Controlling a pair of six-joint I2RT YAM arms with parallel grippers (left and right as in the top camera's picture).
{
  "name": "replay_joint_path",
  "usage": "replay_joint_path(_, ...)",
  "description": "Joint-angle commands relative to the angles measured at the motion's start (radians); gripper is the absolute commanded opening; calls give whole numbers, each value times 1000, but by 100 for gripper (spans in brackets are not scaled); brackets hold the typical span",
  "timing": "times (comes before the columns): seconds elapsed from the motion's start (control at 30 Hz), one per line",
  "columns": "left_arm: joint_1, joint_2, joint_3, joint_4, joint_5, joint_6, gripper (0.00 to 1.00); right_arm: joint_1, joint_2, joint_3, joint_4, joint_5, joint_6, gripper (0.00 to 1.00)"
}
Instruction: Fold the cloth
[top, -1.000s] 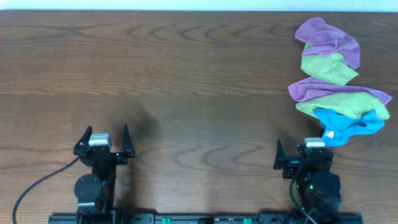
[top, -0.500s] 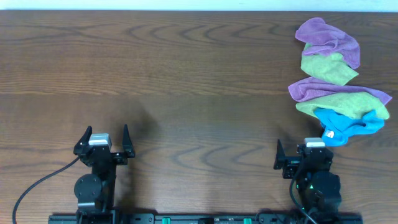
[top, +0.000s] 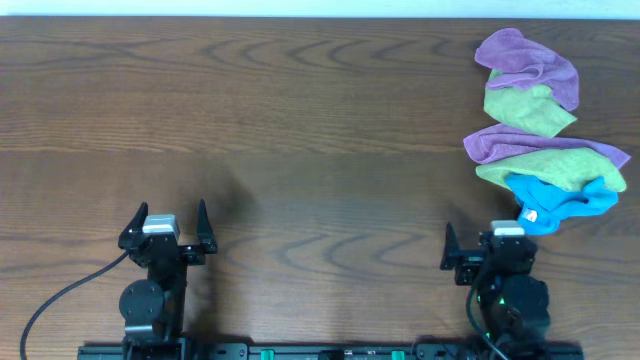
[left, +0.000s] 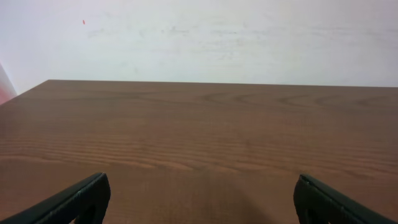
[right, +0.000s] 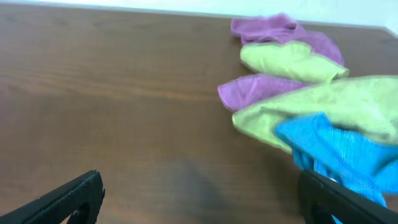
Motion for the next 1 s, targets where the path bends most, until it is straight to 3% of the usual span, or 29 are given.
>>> replay_joint_path(0.0, 3, -7, -18, -48, -32, 14, 96, -1, -11, -6, 64, -42, 118, 99)
replay_joint_path(0.1, 3, -7, -18, -48, -32, 14, 95, -1, -11, -6, 143, -55, 282, 99)
replay_joint_path(0.37, 3, -7, -18, -48, -32, 14, 95, -5, 79, -7, 337, 43, 400, 99)
replay_joint_path(0.5, 3, -7, -18, -48, -32, 14, 95, -6, 306, -7, 510, 113, 399, 99)
replay_joint_path(0.67, 3, -7, -18, -48, -32, 14, 95, -66, 756, 65, 806, 114, 450, 99)
replay_joint_path(0.83, 3, -7, -18, -48, -32, 14, 96, -145, 1071, 297, 782, 84, 451, 99)
replay_joint_path(0.97, 3, -7, -18, -48, -32, 14, 95, -223, 1218, 547, 584, 84, 397, 99)
